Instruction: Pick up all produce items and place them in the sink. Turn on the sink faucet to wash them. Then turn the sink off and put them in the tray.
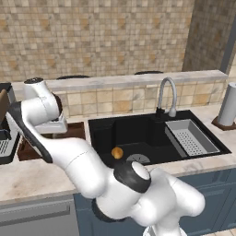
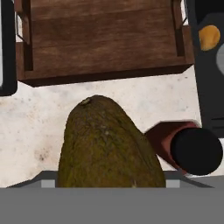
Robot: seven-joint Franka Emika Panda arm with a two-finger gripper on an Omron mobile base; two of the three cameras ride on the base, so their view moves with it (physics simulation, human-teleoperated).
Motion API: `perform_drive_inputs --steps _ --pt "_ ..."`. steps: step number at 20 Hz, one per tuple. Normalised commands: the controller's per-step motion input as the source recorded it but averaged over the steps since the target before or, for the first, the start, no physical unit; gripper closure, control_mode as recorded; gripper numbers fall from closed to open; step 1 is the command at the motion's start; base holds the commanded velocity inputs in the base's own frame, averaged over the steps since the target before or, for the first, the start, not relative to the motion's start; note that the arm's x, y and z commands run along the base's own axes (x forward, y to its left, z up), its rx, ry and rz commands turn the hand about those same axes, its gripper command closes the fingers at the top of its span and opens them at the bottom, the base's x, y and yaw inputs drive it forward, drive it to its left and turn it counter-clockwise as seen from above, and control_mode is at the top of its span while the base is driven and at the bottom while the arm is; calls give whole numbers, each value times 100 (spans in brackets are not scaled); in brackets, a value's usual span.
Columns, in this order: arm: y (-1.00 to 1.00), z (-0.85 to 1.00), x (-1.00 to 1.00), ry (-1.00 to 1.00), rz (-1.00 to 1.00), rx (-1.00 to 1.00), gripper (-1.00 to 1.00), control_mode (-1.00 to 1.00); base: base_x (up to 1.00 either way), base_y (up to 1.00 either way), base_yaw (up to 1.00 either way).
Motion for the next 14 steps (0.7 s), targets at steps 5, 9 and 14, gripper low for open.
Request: perform_drive_inputs --steps 5,9,14 --pt "-60 95 0 -1 -8 1 100 -100 0 0 0" --pt "-69 72 0 -4 -10 0 100 -100 0 0 0" --pt "-81 29 0 -2 -10 0 100 -100 0 0 0"
